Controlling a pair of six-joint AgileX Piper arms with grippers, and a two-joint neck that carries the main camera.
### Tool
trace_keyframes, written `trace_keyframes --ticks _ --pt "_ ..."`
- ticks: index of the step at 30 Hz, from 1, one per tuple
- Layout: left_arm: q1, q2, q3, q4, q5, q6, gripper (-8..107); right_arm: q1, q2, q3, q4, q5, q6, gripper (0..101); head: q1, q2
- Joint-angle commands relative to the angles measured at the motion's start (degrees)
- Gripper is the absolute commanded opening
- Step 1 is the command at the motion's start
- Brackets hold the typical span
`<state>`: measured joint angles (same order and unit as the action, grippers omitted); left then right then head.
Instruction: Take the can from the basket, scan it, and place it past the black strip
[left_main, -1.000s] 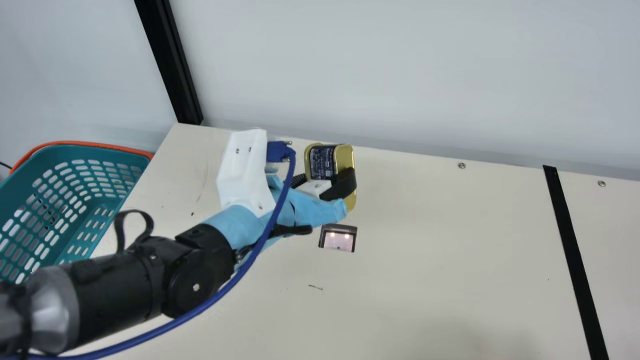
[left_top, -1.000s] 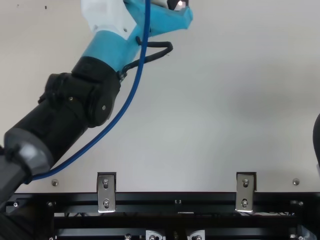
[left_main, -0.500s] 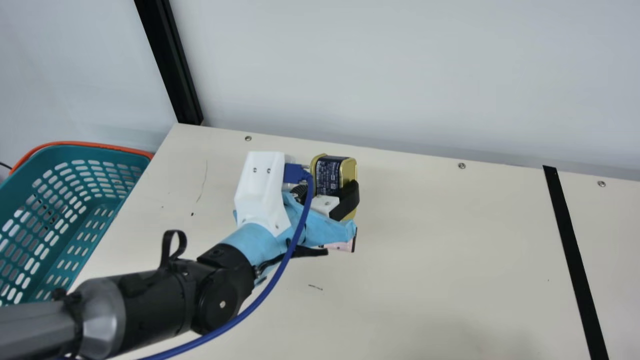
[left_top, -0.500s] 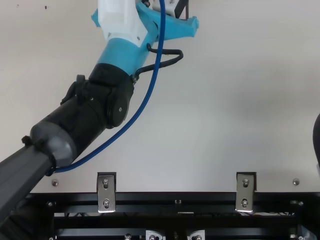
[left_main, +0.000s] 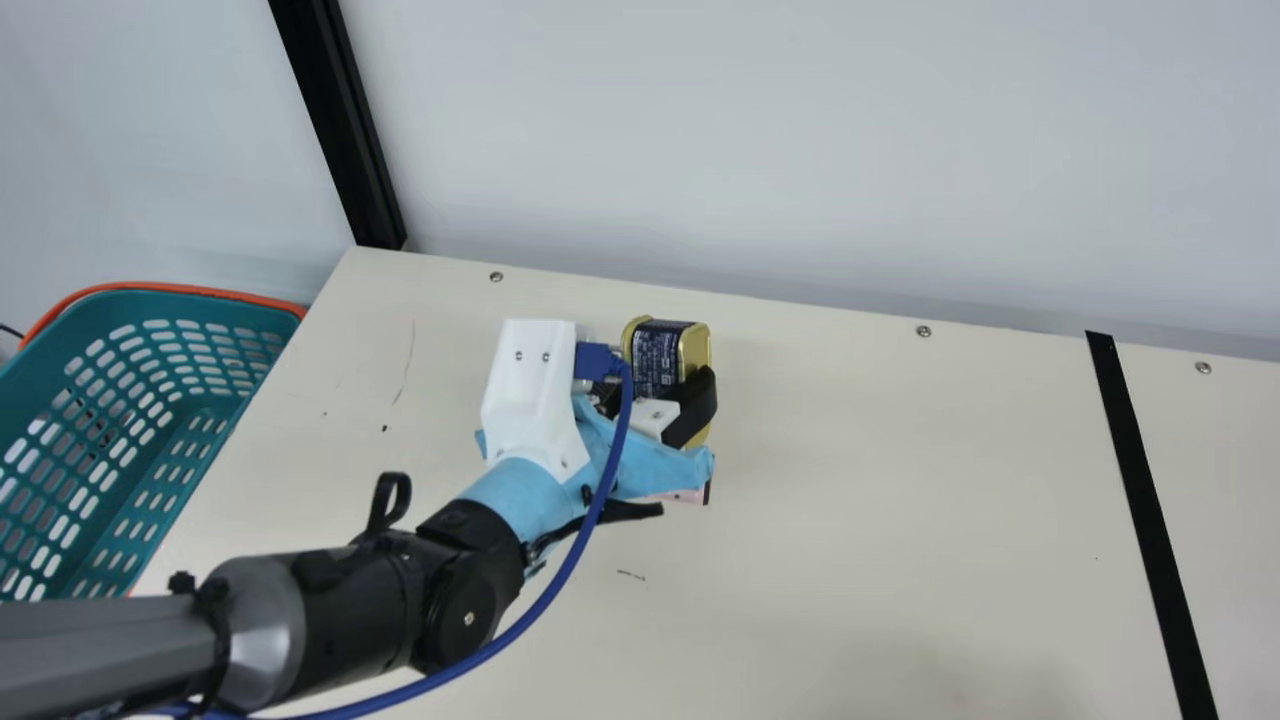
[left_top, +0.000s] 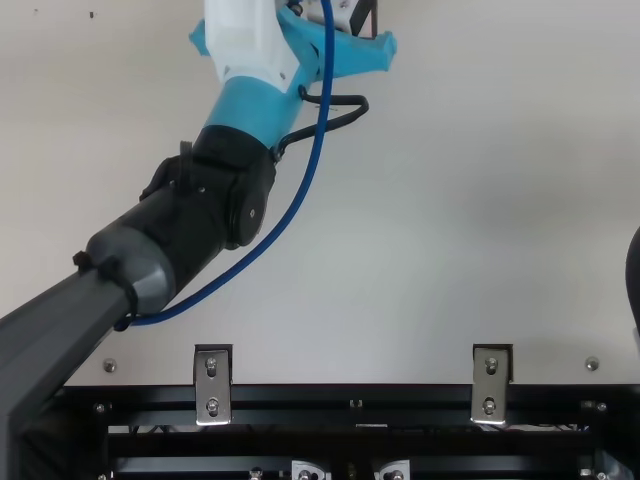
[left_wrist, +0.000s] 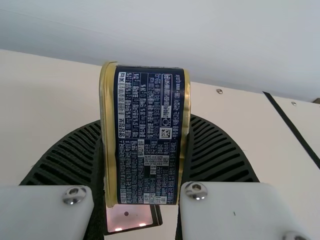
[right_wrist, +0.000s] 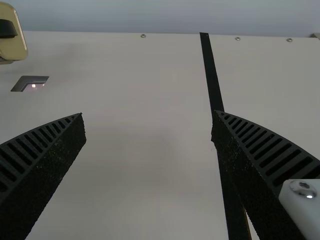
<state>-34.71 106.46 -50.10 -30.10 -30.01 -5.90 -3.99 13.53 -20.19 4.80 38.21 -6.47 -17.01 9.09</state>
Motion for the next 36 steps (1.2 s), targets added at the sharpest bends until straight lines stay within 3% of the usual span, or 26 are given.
trace_keyframes --ticks 1,10,19,28,36 --pt "0.02 0.42 -0.08 0.33 -0.5 -0.28 10 0.0 0.0 0.0 0.0 0.0 0.0 101 -0.25 -0.74" --pt "-0.28 0.68 -0.35 2.06 -0.61 -1.42 10 0.0 0.0 0.0 0.0 0.0 0.0 101 -0.25 -0.74" --pt "0.36 -7.09 1.02 5.97 7.16 -0.75 10 0.0 0.0 0.0 0.0 0.0 0.0 101 -0.25 -0.74" --pt "3.59 -17.35 -0.48 9.92 25.86 1.99 10 0.0 0.0 0.0 0.0 0.0 0.0 101 -0.25 -0.74" --pt "5.75 -23.21 -8.4 12.73 48.94 4.44 10 0.0 0.0 0.0 0.0 0.0 0.0 101 -0.25 -0.74"
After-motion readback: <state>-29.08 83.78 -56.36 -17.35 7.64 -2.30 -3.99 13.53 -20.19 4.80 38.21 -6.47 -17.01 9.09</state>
